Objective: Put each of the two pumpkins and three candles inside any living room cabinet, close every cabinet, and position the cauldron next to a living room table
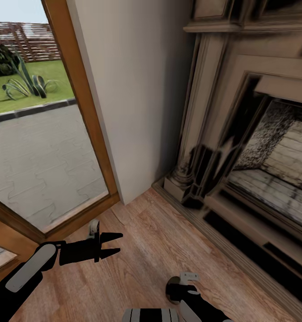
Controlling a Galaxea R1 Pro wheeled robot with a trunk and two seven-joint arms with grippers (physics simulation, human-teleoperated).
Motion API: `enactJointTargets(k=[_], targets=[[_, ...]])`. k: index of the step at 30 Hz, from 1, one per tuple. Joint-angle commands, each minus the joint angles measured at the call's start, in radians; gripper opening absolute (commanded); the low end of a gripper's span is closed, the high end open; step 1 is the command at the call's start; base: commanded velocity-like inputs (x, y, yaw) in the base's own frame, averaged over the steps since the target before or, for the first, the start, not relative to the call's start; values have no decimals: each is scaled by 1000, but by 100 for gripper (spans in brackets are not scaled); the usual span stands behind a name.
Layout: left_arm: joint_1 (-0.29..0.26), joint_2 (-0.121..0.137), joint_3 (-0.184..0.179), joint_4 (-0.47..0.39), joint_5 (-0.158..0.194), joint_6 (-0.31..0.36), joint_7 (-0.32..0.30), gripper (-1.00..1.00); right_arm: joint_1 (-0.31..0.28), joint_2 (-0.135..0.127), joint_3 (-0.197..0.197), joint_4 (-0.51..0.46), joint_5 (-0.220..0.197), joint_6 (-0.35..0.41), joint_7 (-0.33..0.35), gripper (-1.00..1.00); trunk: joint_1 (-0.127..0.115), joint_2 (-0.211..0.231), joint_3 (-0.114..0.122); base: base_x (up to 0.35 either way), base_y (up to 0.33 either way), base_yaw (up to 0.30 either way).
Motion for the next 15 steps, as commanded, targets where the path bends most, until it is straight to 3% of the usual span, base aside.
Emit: enactJointTargets(k=[1,6,15], targets=[[-1,1,-2,1,-6,0,-9,100,-1,-1,8,-2,-5,5,-8,100,0,0,-1,72,0,0],[-1,1,-2,1,-6,0,-9,100,-1,-1,8,-2,-5,5,-9,100,0,0,-1,196,0,0],[-1,1,-2,2,-5,0,-9,100,-1,-1,8,-2,-5,5,-8,100,0,0,-1,28,0,0]])
